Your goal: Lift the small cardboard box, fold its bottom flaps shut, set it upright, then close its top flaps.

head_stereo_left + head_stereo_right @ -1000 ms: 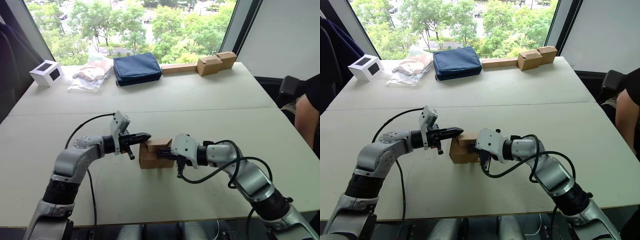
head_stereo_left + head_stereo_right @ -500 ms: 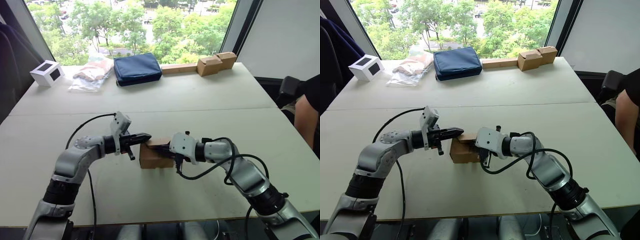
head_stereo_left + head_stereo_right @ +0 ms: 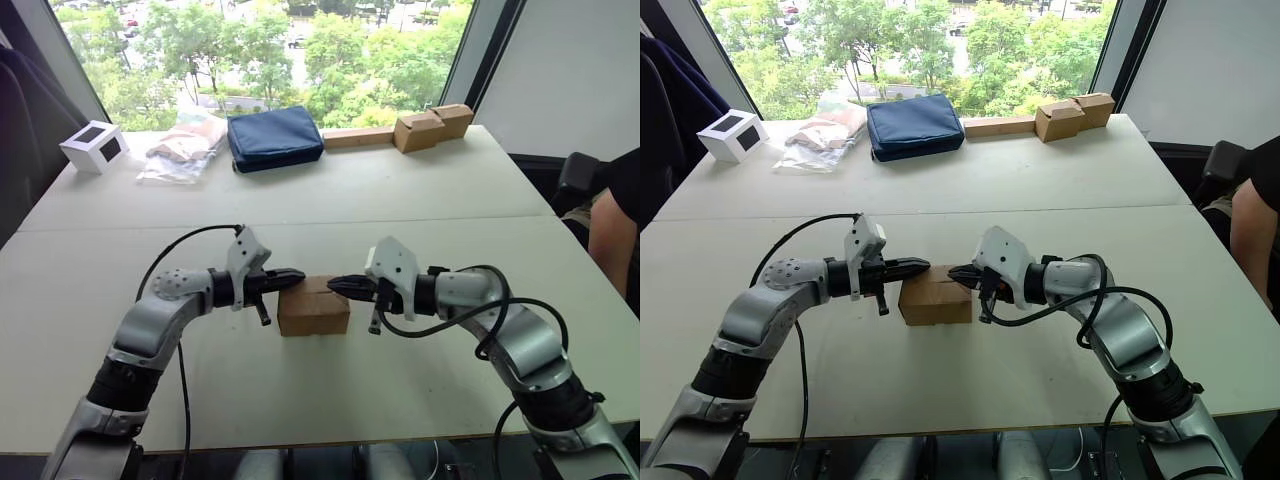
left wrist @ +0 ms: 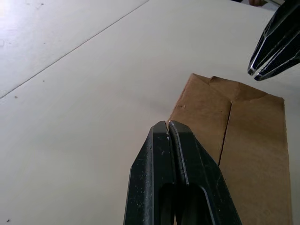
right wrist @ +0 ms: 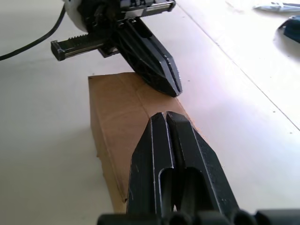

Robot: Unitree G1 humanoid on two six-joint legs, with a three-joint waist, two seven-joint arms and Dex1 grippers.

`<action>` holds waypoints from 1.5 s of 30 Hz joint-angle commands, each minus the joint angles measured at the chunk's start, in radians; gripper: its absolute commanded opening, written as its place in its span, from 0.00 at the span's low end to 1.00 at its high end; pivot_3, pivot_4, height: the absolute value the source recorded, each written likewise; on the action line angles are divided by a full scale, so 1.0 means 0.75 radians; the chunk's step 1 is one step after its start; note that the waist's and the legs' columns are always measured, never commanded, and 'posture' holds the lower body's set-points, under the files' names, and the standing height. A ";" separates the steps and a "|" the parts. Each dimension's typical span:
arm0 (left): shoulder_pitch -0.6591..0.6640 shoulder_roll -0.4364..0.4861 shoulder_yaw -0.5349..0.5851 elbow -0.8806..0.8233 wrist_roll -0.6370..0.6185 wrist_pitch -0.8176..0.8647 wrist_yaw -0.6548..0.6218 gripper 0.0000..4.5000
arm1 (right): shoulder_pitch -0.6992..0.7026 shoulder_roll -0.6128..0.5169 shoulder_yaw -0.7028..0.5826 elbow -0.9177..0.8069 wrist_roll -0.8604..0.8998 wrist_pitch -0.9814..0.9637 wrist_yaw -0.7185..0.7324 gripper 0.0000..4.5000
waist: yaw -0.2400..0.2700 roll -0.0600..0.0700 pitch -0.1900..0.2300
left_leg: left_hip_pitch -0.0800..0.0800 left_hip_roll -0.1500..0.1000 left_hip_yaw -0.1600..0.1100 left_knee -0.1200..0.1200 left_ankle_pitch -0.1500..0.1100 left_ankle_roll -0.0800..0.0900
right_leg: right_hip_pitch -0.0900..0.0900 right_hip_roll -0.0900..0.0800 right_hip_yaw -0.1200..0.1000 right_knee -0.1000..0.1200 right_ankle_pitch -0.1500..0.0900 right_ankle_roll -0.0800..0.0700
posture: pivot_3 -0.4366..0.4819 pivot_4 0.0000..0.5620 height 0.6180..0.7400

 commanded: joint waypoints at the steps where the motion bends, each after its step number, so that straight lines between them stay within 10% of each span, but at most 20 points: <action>1: -0.032 -0.025 0.075 -0.066 -0.102 0.079 0.015 0.01 | -0.021 0.017 -0.010 0.012 -0.008 -0.051 -0.027 0.00 | 0.000 0.000 0.000 | 0.000 0.000 0.000 0.000 0.000 0.000 | 0.000 0.000 0.000 0.000 0.000 0.000 | 0.48 0.27 1.00; 33: 0.115 0.018 -0.001 -0.195 -0.060 0.140 0.047 0.01 | -0.055 0.016 0.166 0.185 -0.200 -0.218 -0.007 0.00 | 0.000 0.000 0.000 | 0.001 0.000 0.000 0.000 0.000 0.000 | 0.001 0.000 0.000 0.000 0.000 0.000 | 0.48 0.27 1.00; 45: 0.320 0.094 0.495 -0.390 -0.482 0.382 0.111 0.01 | 0.027 0.097 -0.401 0.010 0.367 0.160 -0.082 0.00 | -0.002 0.000 0.000 | 0.001 0.001 -0.001 -0.001 0.000 0.000 | 0.000 -0.001 0.000 -0.001 0.000 0.000 | 0.48 0.27 1.00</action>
